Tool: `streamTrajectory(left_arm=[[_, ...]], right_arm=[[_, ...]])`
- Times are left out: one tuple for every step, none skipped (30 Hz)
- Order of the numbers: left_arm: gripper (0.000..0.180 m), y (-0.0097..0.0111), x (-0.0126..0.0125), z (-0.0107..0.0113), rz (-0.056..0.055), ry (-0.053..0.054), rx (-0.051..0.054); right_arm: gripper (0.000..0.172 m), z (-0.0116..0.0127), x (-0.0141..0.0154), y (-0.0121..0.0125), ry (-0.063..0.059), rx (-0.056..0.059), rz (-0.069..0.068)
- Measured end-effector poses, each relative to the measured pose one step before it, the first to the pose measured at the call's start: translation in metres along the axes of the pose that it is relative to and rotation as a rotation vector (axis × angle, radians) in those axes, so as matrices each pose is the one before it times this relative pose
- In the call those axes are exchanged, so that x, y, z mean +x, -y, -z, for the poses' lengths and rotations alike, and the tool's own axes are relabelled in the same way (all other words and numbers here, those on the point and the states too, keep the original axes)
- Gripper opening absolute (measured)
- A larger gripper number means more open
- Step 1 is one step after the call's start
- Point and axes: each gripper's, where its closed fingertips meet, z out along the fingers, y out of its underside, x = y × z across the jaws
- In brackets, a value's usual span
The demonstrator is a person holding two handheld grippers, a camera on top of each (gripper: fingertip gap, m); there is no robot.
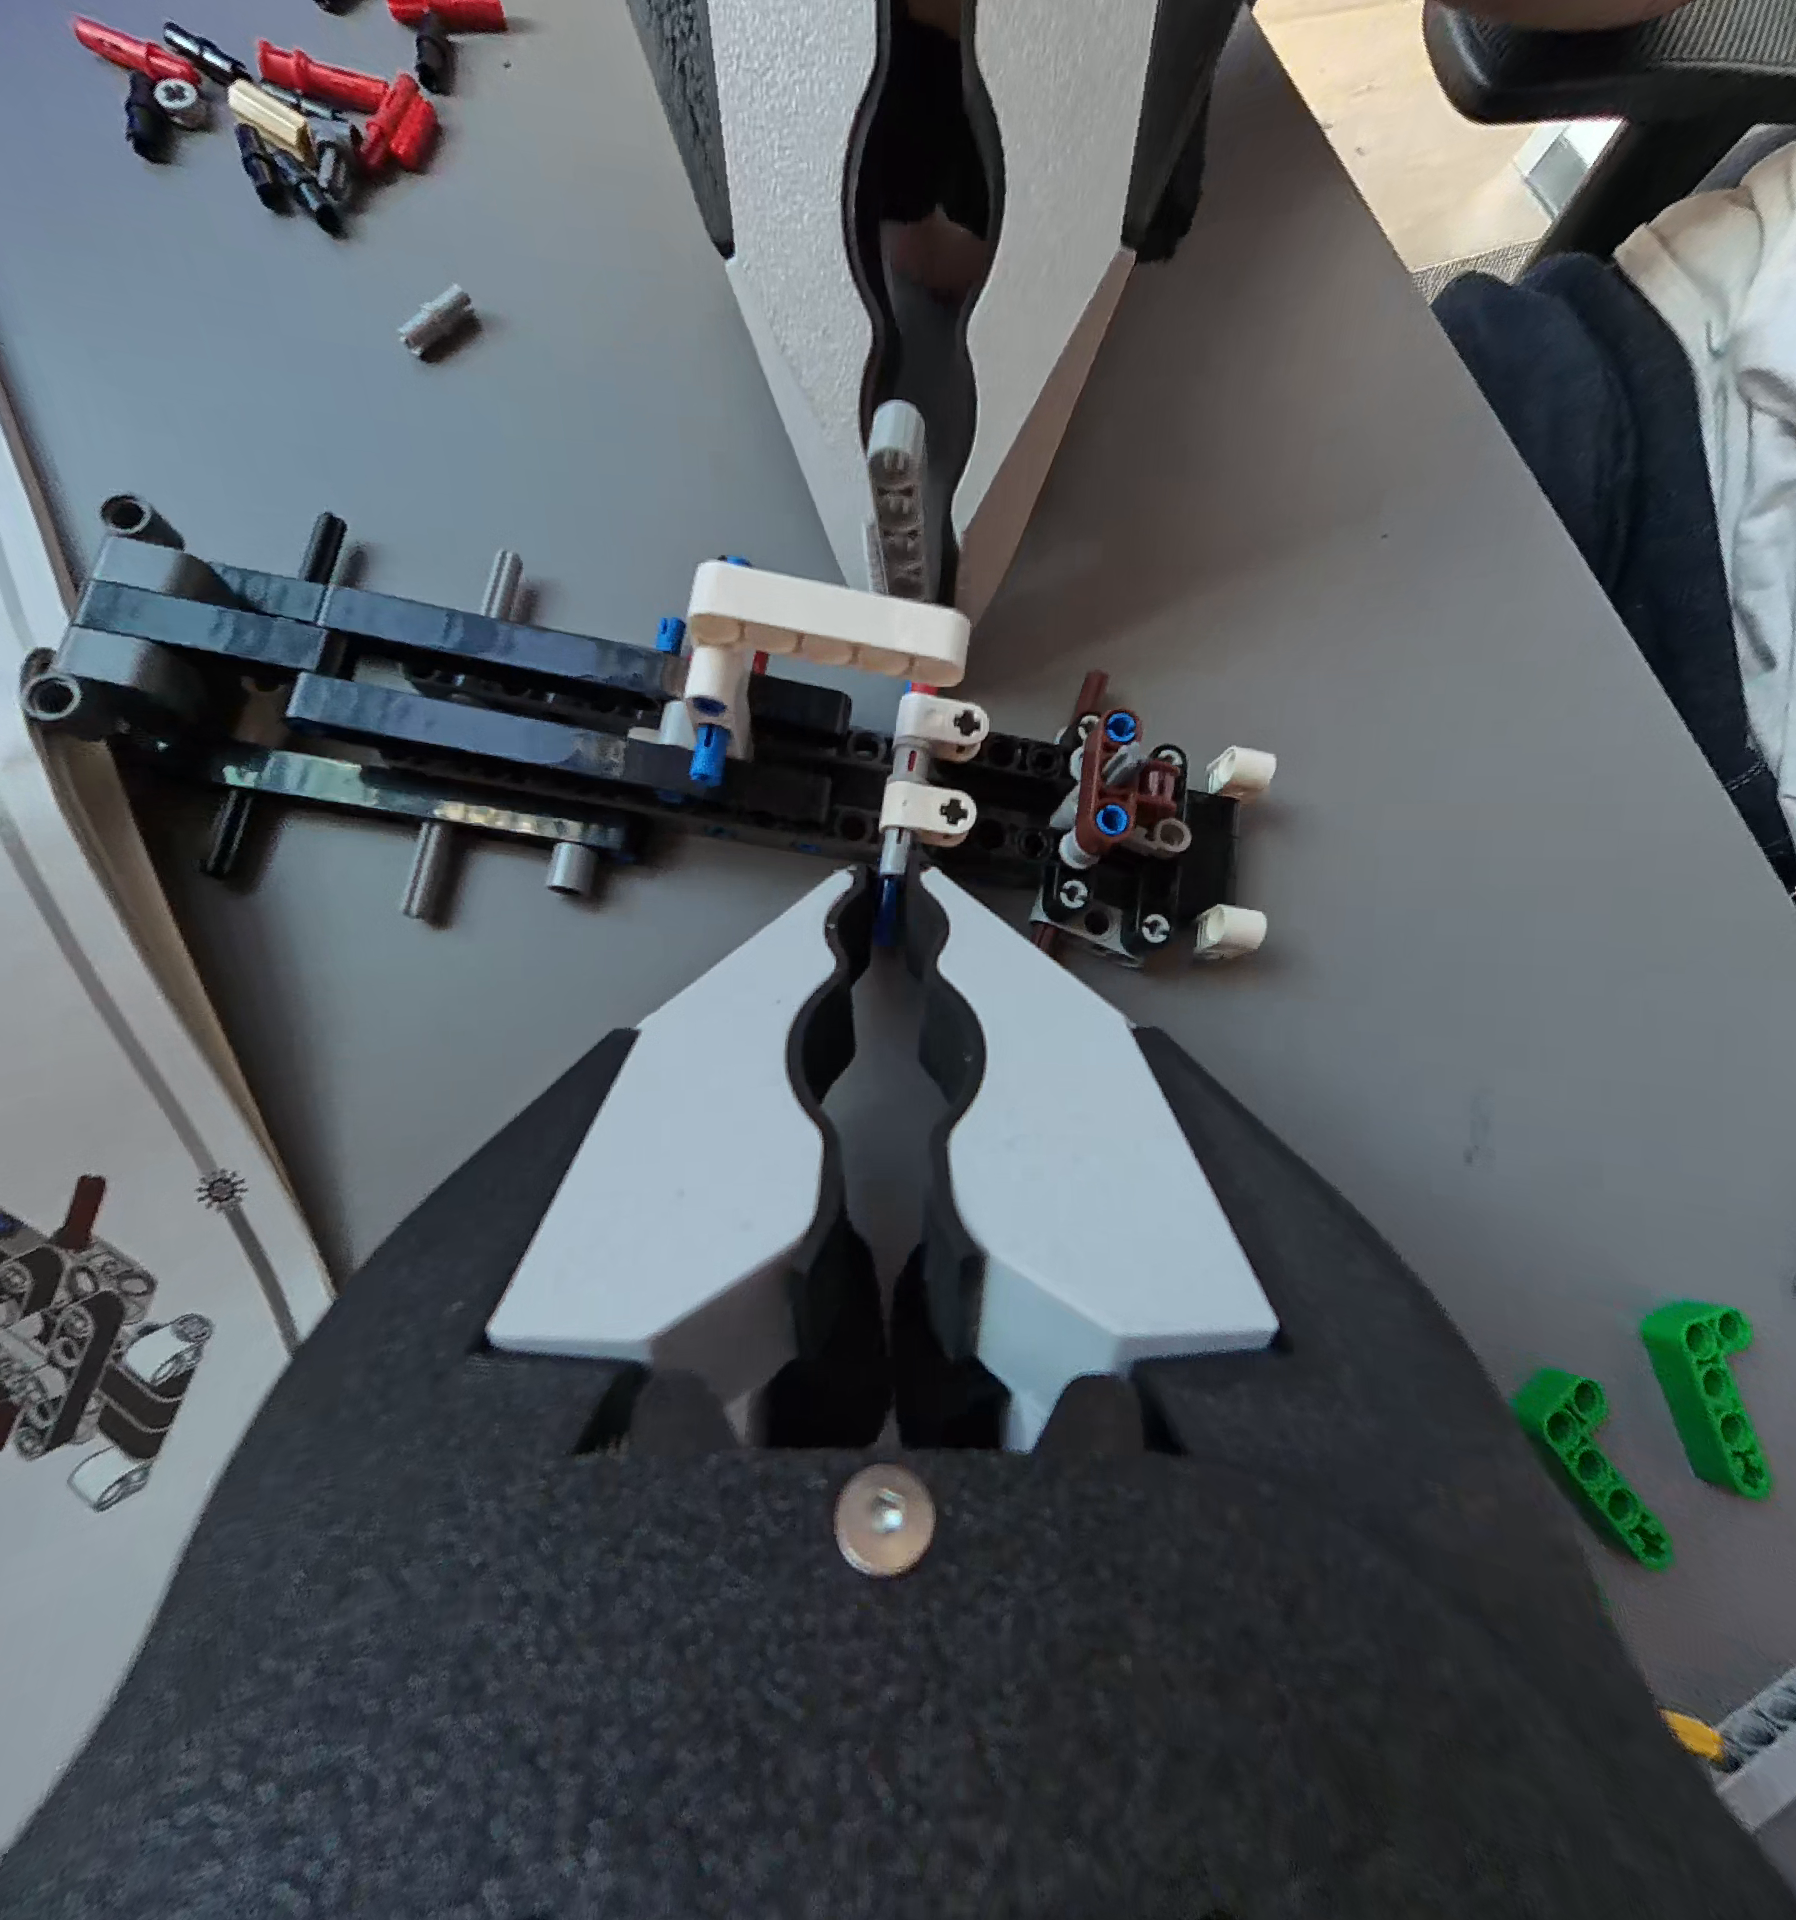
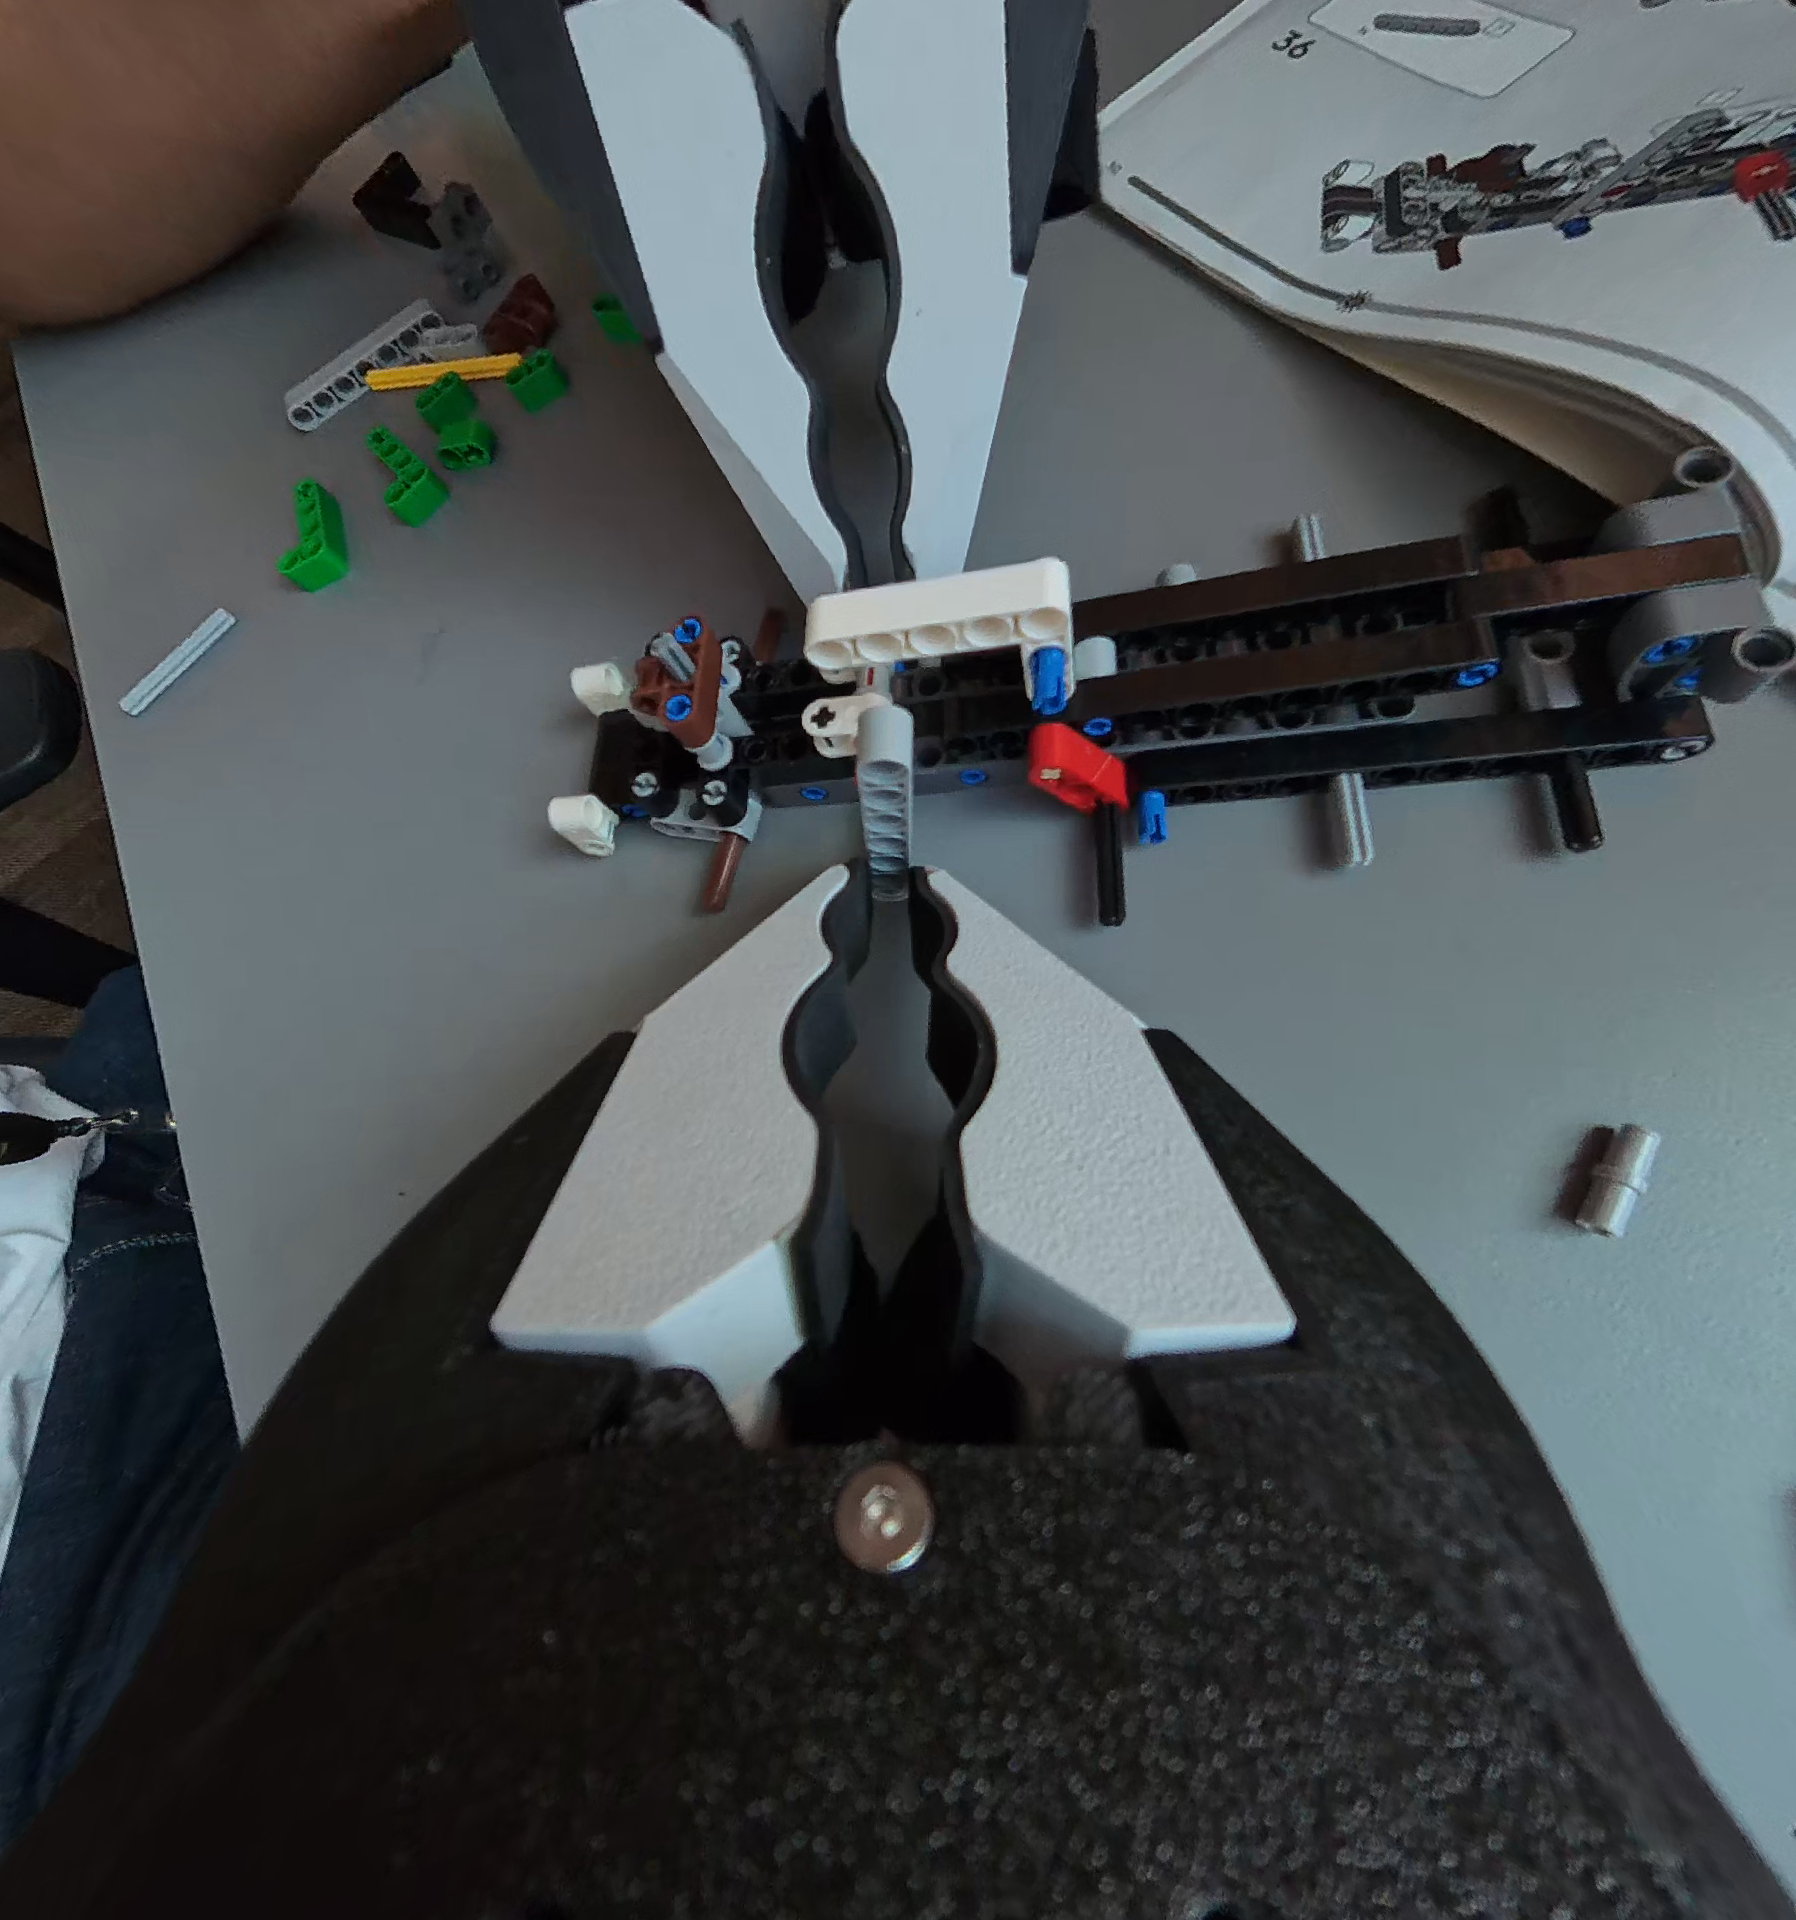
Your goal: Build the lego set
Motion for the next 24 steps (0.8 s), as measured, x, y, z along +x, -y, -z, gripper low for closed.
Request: streamTrajectory(left_arm=[[0.003, 0.00048, 0.0003, 0.00037, 0.0047, -0.0037, 0.0043], [0.003, 0.00044, 0.00035, 0.00016, 0.0051, -0.005, 0.0005], [0.003, 0.00075, 0.00024, -0.00005, 0.0087, -0.0068, 0.0019], [0.003, 0.0009, -0.00013, -0.00031, 0.0124, -0.0074, 0.0058], [0.003, 0.00047, -0.00021, -0.00092, 0.0141, -0.0084, 0.0075], [0.003, 0.0, 0.00051, -0.00122, 0.0112, -0.0114, 0.0078], [0.003, 0.00028, 0.00062, -0.00079, 0.0076, -0.0107, 0.007], [0.003, 0.0004, 0.0004, -0.00022, 0.0032, -0.0051, 0.0023], [0.003, 0.00018, 0.00005, 0.00003, -0.002, 0.0, -0.002], [0.003, -0.00001, -0.00011, -0.00032, -0.0017, 0.0011, -0.0017], [0.003, -0.00023, -0.0001, -0.00024, 0.0005, 0.0003, -0.0008], [0.003, -0.00016, -0.00012, -0.00007, -0.0005, 0.0014, -0.0006], [0.003, 0.00001, -0.00009, -0.00003, -0.0023, 0.0031, -0.0001], [0.003, -0.00008, -0.00001, -0.00017, -0.0023, 0.0038, -0.0006], [0.003, -0.00002, -0.00016, -0.00001, -0.0012, 0.0036, -0.0007], [0.003, -0.00002, 0.00005, -0.00006, -0.001, 0.0023, 0.0005], [0.003, -0.00004, -0.00007, -0.00003, -0.0003, 0.001, 0.0013], [0.003, 0.0, -0.00011, 0.00005, -0.0001, 0.0009, 0.0007], [0.003, -0.00002, 0.00003, -0.00007, -0.001, 0.0012, -0.0001], [0.003, -0.00005, -0.00002, -0.00001, -0.001, 0.0012, 0.0], [0.003, 0.00003, 0.00005, -0.00009, -0.0008, 0.0012, 0.0002], [0.003, -0.00007, 0.00001, 0.0, -0.0008, 0.0011, -0.0002], [0.003, -0.00011, -0.00006, -0.00004, -0.0009, 0.001, 0.0004], [0.003, -0.00007, 0.00003, 0.00009, -0.0006, 0.0003, 0.0005]], right_arm=[[0.006, 0.00051, 0.00001, 0.00057, 0.0079, 0.0052, -0.0096], [0.006, 0.0004, -0.00004, 0.00038, 0.0082, 0.0031, -0.0089], [0.006, 0.00077, 0.00004, 0.00038, 0.0077, 0.0039, -0.0066], [0.006, 0.00067, 0.00038, 0.00008, 0.0066, 0.003, -0.0116], [0.006, 0.00066, 0.00111, -0.00038, -0.0019, 0.0002, -0.0082], [0.006, 0.0008, 0.00037, -0.00048, 0.0, 0.0009, -0.0034], [0.006, 0.00059, -0.00019, -0.00077, 0.0054, -0.0015, -0.0055], [0.006, 0.00039, -0.0003, -0.00009, 0.0084, 0.001, -0.0068], [0.006, 0.00009, -0.00044, 0.00022, 0.0104, 0.0018, -0.0086], [0.006, -0.00058, 0.00033, -0.00077, 0.0021, -0.0066, -0.0035], [0.006, -0.0004, 0.00015, -0.00058, -0.0024, -0.006, 0.0067], [0.006, -0.00016, 0.00019, -0.00012, -0.0002, -0.0013, -0.0015], [0.006, -0.00081, 0.00036, -0.00078, -0.0095, -0.0064, 0.0085], [0.006, -0.00067, 0.0005, -0.00017, -0.016, -0.003, 0.017], [0.006, -0.00013, 0.00014, 0.00013, -0.0095, 0.0007, 0.0102], [0.006, -0.00004, 0.00028, 0.0, -0.006, 0.0004, 0.0049], [0.006, -0.00008, 0.00016, 0.0001, -0.0009, 0.0002, -0.0001], [0.006, -0.00009, 0.00011, -0.00003, -0.0036, -0.0002, 0.0034], [0.006, -0.00003, -0.00002, -0.00021, -0.007, -0.0008, 0.0097], [0.006, -0.00004, 0.0, -0.00043, -0.0084, -0.002, 0.0146], [0.006, 0.00011, -0.00006, -0.00071, -0.0056, -0.0036, 0.01], [0.006, 0.00012, -0.0001, -0.00082, -0.0055, -0.0038, 0.0082], [0.006, -0.00001, -0.00005, -0.00039, -0.0012, -0.0014, 0.0046], [0.006, -0.00002, -0.00008, 0.00002, 0.0024, 0.0001, -0.0029]])
